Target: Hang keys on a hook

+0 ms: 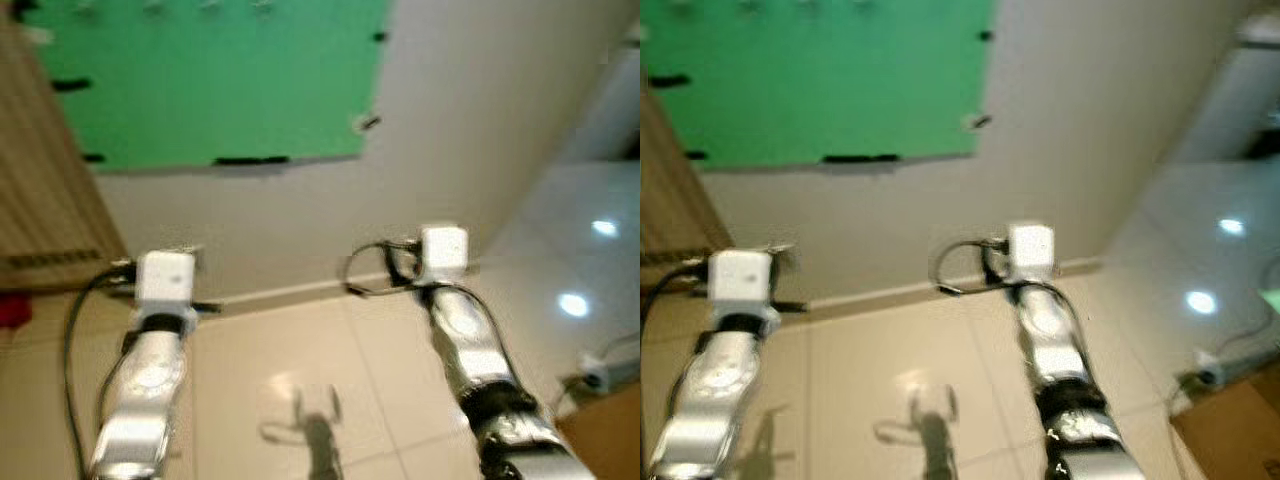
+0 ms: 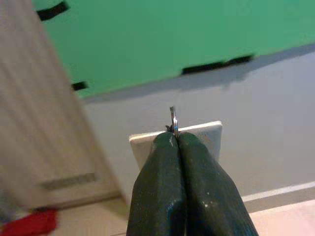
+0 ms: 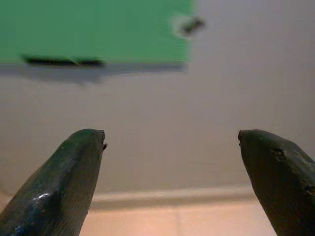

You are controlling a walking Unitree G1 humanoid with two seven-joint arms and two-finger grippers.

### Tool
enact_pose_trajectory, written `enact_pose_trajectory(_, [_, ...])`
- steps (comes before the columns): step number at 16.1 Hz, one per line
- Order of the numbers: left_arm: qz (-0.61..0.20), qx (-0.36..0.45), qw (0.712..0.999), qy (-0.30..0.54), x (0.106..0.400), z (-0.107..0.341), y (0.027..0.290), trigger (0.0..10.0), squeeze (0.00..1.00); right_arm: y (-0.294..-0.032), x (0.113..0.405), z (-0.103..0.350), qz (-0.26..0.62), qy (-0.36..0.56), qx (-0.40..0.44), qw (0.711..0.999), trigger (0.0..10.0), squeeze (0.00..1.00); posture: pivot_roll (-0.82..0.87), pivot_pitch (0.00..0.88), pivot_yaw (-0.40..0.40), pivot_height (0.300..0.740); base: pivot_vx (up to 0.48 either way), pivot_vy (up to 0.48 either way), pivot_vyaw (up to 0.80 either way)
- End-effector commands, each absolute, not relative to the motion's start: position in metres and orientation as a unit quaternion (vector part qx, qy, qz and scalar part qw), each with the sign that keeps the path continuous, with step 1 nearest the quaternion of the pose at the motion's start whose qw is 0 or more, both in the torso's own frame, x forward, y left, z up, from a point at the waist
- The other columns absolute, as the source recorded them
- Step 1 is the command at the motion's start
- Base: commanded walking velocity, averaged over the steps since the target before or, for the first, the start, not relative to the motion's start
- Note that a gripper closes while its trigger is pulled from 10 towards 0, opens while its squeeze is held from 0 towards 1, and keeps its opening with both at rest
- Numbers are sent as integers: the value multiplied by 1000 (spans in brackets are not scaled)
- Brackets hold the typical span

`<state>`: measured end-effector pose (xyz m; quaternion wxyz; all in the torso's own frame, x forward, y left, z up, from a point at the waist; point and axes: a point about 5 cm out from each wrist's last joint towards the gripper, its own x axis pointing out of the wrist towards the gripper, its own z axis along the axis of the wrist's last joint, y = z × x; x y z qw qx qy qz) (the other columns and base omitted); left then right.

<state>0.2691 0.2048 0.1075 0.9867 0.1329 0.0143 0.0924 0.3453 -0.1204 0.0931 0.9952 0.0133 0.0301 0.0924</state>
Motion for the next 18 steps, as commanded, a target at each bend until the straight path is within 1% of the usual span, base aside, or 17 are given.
enact_pose_trajectory(1, [81,127,989,3,272,110,195,10000,0,-136,345,90,79,33,22,996,10000,0,67,0,-78,740,480,0,625])
enact_pose_trajectory(2, [83,128,988,3,272,110,196,10000,0,-133,345,92,92,30,24,995,10000,0,69,0,-79,740,480,0,625])
enact_pose_trajectory(3, [84,129,988,3,271,110,196,10000,0,-129,345,93,105,28,29,994,10000,27,74,0,-81,740,480,0,606])
enact_pose_trajectory(4, [84,131,988,1,272,110,195,10000,0,-126,346,93,114,27,32,993,10000,106,76,0,-82,740,480,0,575])
enact_pose_trajectory(5, [83,133,988,0,272,111,195,10000,0,-124,346,93,118,27,32,992,10000,141,77,0,-84,740,480,0,556])
enact_pose_trajectory(9, [81,135,987,-3,275,112,193,10000,0,-124,346,92,124,31,35,991,10000,161,72,0,-83,740,480,0,544])
enact_pose_trajectory(11, [79,134,988,-4,275,112,192,10000,0,-126,346,91,124,33,39,991,10000,161,67,0,-79,740,480,0,541])
enact_pose_trajectory(12, [75,139,987,-4,276,112,191,10000,0,-126,346,90,121,35,42,991,10000,133,64,0,-76,740,480,0,550])
enact_pose_trajectory(13, [71,147,987,-8,277,113,191,10000,0,-127,346,89,115,41,42,992,10000,78,64,0,-75,740,480,0,419])
enact_pose_trajectory(14, [65,158,985,-5,280,113,190,10000,0,-127,346,88,113,42,42,992,10000,0,62,0,-73,740,0,0,0])
enact_pose_trajectory(15, [58,184,981,1,284,114,189,10000,0,-129,346,88,106,43,48,992,10000,0,61,0,-70,740,0,0,0])
enact_pose_trajectory(17, [52,239,970,1,287,120,195,10000,0,-139,345,84,75,51,85,992,10000,0,61,0,-64,740,0,0,0])
enact_pose_trajectory(18, [46,246,968,5,285,121,198,10000,0,-144,340,80,73,53,72,993,10000,0,57,0,-53,740,0,0,0])
